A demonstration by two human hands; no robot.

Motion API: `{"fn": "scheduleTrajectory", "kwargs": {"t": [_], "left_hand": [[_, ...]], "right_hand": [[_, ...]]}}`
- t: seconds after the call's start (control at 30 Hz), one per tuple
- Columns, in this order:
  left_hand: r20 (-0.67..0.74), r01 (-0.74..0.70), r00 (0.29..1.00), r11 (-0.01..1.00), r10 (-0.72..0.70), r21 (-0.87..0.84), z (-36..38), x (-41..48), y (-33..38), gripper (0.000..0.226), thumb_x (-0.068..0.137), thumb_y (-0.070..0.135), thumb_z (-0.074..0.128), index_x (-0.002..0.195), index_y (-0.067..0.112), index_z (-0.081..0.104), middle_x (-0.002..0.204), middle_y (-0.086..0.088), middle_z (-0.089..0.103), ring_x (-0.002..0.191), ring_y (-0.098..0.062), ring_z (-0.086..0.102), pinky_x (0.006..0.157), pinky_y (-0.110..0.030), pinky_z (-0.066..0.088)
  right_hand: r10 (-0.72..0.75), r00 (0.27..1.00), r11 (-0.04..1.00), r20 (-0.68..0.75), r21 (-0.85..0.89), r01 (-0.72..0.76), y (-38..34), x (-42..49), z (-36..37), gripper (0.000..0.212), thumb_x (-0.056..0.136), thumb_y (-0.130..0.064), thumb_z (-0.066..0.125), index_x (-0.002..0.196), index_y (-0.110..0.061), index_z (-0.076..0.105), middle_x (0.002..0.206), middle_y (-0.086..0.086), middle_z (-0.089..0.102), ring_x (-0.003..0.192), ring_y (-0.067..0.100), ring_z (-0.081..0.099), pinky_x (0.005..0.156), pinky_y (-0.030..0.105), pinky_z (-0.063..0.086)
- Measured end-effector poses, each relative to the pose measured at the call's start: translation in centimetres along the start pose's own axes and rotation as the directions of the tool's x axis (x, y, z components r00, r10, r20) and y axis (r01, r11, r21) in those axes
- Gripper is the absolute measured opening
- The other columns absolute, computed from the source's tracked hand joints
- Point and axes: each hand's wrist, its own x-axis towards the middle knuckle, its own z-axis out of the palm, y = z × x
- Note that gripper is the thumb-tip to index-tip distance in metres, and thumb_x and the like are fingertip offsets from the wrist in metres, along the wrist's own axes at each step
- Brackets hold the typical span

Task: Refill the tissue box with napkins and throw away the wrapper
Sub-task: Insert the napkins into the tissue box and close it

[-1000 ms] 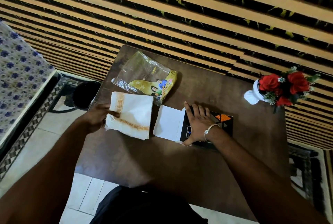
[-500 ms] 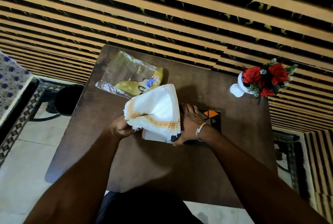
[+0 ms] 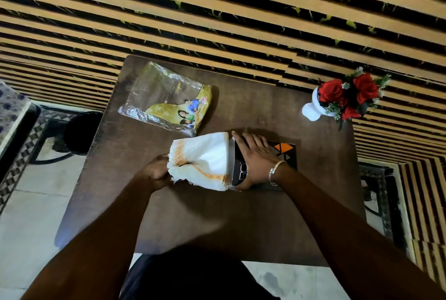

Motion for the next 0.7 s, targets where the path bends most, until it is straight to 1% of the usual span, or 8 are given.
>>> {"fn": "scheduleTrajectory", "kwargs": {"t": [0.03,0.07,0.13,0.27,0.33,0.4,0.53,0.7], "left_hand": [[0.039,0.081,0.996,0.989,-0.077,-0.121,0.1,0.3,0.2,0.030,0.098,0.024,0.053,0.087,0.009,0.076,0.078,-0.006,0.076,0.095,-0.020,0.062,0.083,-0.008,0.050],[-0.069,0.142,0.985,0.966,-0.160,-0.215,0.5,0.5,0.4,0.025,0.096,0.009,0.053,0.085,0.010,0.075,0.071,-0.006,0.075,0.092,-0.022,0.062,0.070,-0.017,0.056],[-0.076,0.184,0.979,0.982,-0.188,-0.048,1.3,1.0,0.1,0.037,0.081,-0.014,0.053,0.084,0.013,0.078,0.072,-0.009,0.075,0.078,-0.026,0.067,0.057,-0.028,0.055],[-0.065,0.145,0.988,0.977,-0.137,0.154,2.6,1.0,1.9,0.035,0.079,-0.017,0.058,0.104,0.004,0.072,0.074,-0.003,0.076,0.060,-0.012,0.067,0.050,-0.023,0.051],[-0.060,0.128,0.991,0.981,-0.120,0.149,2.6,1.0,1.8,0.038,0.075,-0.008,0.065,0.110,0.004,0.072,0.090,-0.018,0.076,0.072,-0.023,0.068,0.062,-0.034,0.054],[-0.094,0.159,0.984,0.983,-0.150,0.096,2.5,0.9,1.2,0.036,0.073,-0.002,0.066,0.105,0.011,0.076,0.095,-0.026,0.073,0.079,-0.033,0.060,0.068,-0.047,0.046],[-0.220,0.234,0.945,0.970,-0.243,-0.068,2.4,0.8,0.4,0.048,0.085,-0.016,0.047,0.077,0.018,0.080,0.061,-0.007,0.073,0.065,-0.030,0.060,0.057,-0.035,0.050],[-0.276,0.336,0.870,0.900,-0.409,-0.278,3.2,0.8,0.2,0.046,0.101,-0.003,0.033,0.144,0.011,0.039,0.046,0.013,0.067,0.044,-0.003,0.067,0.048,-0.022,0.058]], "right_hand": [[-0.003,1.000,1.000,-0.005,0.001,0.003,0.0,-0.1,0.1,0.150,0.041,-0.081,0.072,0.153,-0.026,-0.013,0.161,0.011,0.007,0.148,0.036,0.009,0.122,0.051,0.006],[-0.006,1.000,1.000,-0.009,0.004,0.006,-0.1,-0.1,0.2,0.150,0.041,-0.081,0.072,0.153,-0.026,-0.012,0.161,0.010,0.008,0.147,0.035,0.010,0.122,0.051,0.006],[-0.017,1.000,1.000,-0.019,0.006,0.017,-0.2,-0.2,0.3,0.149,0.041,-0.079,0.073,0.153,-0.026,-0.010,0.159,0.010,0.011,0.146,0.035,0.013,0.122,0.051,0.007],[-0.032,0.999,0.999,-0.006,-0.007,0.032,-0.6,-0.2,0.6,0.149,0.042,-0.076,0.075,0.153,-0.026,-0.011,0.159,0.011,0.010,0.147,0.034,0.011,0.122,0.051,0.005],[-0.036,0.999,0.999,-0.006,-0.007,0.036,-0.7,-0.2,0.7,0.149,0.043,-0.076,0.075,0.153,-0.026,-0.012,0.160,0.012,0.009,0.147,0.035,0.010,0.122,0.051,0.004],[-0.042,0.999,0.999,-0.013,-0.002,0.042,-0.6,-0.4,0.7,0.148,0.043,-0.077,0.073,0.153,-0.026,-0.012,0.159,0.010,0.009,0.147,0.035,0.010,0.122,0.050,0.004],[-0.047,0.997,0.999,-0.055,0.004,0.048,-0.4,-0.8,0.5,0.149,0.042,-0.080,0.071,0.153,-0.026,-0.012,0.158,0.008,0.012,0.145,0.034,0.015,0.122,0.050,0.008],[-0.014,0.999,1.000,-0.030,0.019,0.015,-0.4,-1.0,0.1,0.152,0.041,-0.081,0.073,0.152,-0.027,-0.016,0.160,0.010,0.006,0.147,0.036,0.010,0.122,0.052,0.008]]}}
